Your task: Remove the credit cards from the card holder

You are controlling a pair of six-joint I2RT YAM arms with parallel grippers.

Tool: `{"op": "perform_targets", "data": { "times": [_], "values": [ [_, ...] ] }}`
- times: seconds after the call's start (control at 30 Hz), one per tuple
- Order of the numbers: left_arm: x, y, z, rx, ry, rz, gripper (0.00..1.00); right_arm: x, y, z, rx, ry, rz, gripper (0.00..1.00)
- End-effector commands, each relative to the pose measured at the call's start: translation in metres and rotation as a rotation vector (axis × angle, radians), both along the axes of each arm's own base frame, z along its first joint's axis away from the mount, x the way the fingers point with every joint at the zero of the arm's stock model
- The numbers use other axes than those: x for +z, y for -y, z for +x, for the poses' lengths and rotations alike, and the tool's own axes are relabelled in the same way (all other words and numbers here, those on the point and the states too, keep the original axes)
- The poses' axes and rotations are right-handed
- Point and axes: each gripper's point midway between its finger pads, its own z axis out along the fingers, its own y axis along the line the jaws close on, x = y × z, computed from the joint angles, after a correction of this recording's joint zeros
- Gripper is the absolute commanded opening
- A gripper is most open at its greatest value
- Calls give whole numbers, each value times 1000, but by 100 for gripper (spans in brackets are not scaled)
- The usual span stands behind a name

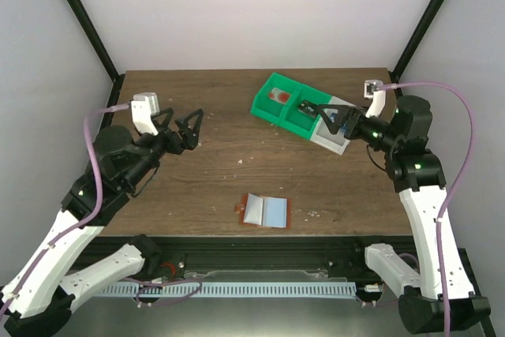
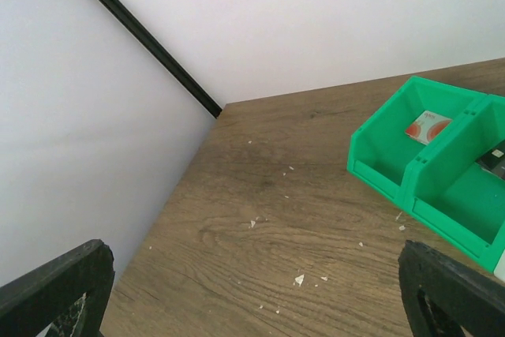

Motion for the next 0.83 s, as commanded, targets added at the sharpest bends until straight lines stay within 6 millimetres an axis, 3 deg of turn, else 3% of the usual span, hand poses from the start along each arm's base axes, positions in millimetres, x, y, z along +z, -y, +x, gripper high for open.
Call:
{"op": "perform_targets", "data": {
  "times": [0.0,0.23,0.8],
  "values": [
    [6,-18,-5,66,42,-29,100,16,-3,-9,13,40,20,100],
    [-3,-32,-2,139,45,7,100,8,-4,-10,21,8,33,100],
    [-21,-21,8,125,27,25,100,0,-6,-11,23,-28,65,100]
  ]
}}
